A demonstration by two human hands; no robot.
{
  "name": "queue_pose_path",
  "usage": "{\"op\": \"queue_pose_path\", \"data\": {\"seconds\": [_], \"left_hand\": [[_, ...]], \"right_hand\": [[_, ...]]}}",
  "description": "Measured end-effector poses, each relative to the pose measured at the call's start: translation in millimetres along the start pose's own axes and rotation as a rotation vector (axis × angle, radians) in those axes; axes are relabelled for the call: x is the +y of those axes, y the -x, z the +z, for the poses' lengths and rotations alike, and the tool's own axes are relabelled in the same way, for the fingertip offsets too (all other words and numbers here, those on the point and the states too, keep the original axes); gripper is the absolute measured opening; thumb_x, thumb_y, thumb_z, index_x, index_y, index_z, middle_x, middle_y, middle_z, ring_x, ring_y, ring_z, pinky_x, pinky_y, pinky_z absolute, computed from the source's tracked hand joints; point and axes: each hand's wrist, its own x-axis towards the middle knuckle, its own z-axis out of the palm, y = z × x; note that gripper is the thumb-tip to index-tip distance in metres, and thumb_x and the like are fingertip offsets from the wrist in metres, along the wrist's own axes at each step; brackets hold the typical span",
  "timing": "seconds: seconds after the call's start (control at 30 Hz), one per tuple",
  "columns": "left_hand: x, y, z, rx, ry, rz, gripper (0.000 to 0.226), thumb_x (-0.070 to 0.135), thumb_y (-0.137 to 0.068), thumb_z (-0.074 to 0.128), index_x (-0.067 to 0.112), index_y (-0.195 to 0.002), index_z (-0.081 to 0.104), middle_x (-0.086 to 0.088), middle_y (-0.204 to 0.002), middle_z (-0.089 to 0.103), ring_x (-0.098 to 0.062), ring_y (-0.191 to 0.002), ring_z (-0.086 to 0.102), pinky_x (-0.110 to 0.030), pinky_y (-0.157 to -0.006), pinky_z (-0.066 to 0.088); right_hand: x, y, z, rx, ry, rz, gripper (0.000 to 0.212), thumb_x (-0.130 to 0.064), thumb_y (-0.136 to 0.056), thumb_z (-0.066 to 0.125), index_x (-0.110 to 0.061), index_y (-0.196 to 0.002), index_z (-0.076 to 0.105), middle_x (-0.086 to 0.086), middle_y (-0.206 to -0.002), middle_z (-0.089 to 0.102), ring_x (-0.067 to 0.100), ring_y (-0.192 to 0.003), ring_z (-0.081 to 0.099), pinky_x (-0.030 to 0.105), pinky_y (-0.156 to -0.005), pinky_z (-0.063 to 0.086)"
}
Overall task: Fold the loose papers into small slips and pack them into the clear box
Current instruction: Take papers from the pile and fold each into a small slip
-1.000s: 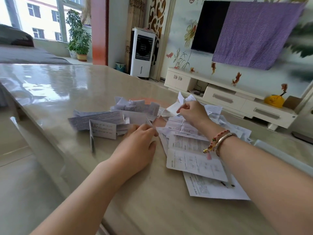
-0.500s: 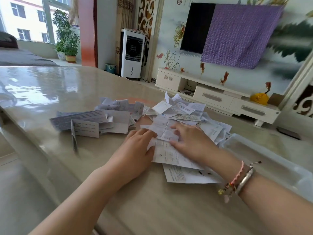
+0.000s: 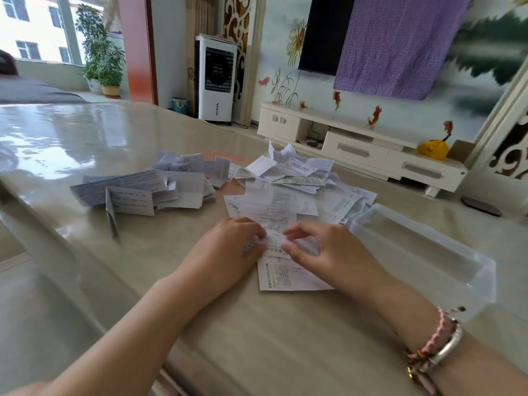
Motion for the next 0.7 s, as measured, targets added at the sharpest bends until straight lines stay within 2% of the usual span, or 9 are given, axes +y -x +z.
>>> {"op": "queue_pose_path", "data": {"seconds": [0.17,0.27,0.37,0.47,0.57,0.63,0.7], "left_hand": [[6.7,3.7,-3.2,-0.018,0.087,-0.005,0.037,0.051,-0.081,0.066,0.033,-0.113,0.066,0.015,-0.116,0.065,-0.006,-0.106,0.057,-0.027,-0.093,0.045],[11.4,6.0,-5.3,-0.04,0.128,0.004,0.038,0.048,-0.079,0.07,0.032,-0.114,0.066,0.013,-0.112,0.066,-0.004,-0.101,0.058,-0.023,-0.089,0.045],[11.6,8.4,-5.6,-0.054,0.128,0.009,0.052,0.054,-0.074,0.071,0.03,-0.119,0.064,0.016,-0.112,0.063,-0.005,-0.104,0.054,-0.021,-0.087,0.041],[11.5,9.7,-6.2,-0.05,0.116,-0.005,0.061,0.059,-0.068,0.073,0.035,-0.122,0.059,0.026,-0.103,0.052,0.001,-0.104,0.043,-0.018,-0.084,0.035],[9.5,10.4,-7.6,-0.032,0.081,-0.016,0.046,0.046,-0.078,0.072,0.037,-0.121,0.059,0.029,-0.102,0.048,0.003,-0.102,0.041,-0.013,-0.081,0.03],[7.0,10.1,-7.8,-0.007,0.074,-0.032,0.032,0.034,-0.085,0.068,0.035,-0.117,0.063,0.026,-0.103,0.056,0.002,-0.096,0.047,-0.013,-0.079,0.033],[6.9,10.3,-7.7,0.039,0.128,-0.07,0.018,0.027,-0.087,0.065,0.034,-0.103,0.069,0.02,-0.098,0.067,0.0,-0.087,0.057,-0.016,-0.075,0.042]], "right_hand": [[5.2,2.3,0.5,-0.108,0.017,-0.051,0.058,-0.059,-0.083,0.061,-0.034,-0.133,0.048,-0.017,-0.134,0.053,-0.001,-0.122,0.047,0.02,-0.101,0.039],[9.3,4.4,2.3,-0.178,0.034,-0.063,0.061,-0.063,-0.085,0.052,-0.034,-0.138,0.041,-0.012,-0.137,0.052,0.003,-0.123,0.046,0.025,-0.104,0.039],[9.5,8.2,0.5,-0.154,0.094,-0.109,0.05,-0.06,-0.091,0.049,-0.032,-0.132,0.046,-0.01,-0.125,0.06,0.009,-0.114,0.052,0.025,-0.1,0.039],[7.0,12.9,-5.4,-0.095,0.043,-0.127,0.04,-0.053,-0.09,0.048,-0.03,-0.122,0.055,-0.016,-0.114,0.065,0.005,-0.108,0.056,0.024,-0.098,0.041],[8.5,15.6,-9.5,-0.049,-0.064,-0.082,0.022,-0.046,-0.094,0.052,-0.031,-0.105,0.063,-0.017,-0.096,0.069,0.004,-0.092,0.063,0.032,-0.084,0.05],[8.3,15.9,-9.7,-0.023,-0.101,-0.076,0.02,-0.045,-0.094,0.052,-0.03,-0.092,0.065,-0.013,-0.086,0.068,0.009,-0.076,0.064,0.036,-0.073,0.052],[6.6,15.9,-8.5,-0.007,-0.14,-0.062,0.022,-0.045,-0.093,0.054,-0.028,-0.088,0.066,-0.014,-0.082,0.067,0.008,-0.067,0.061,0.029,-0.066,0.049]]}}
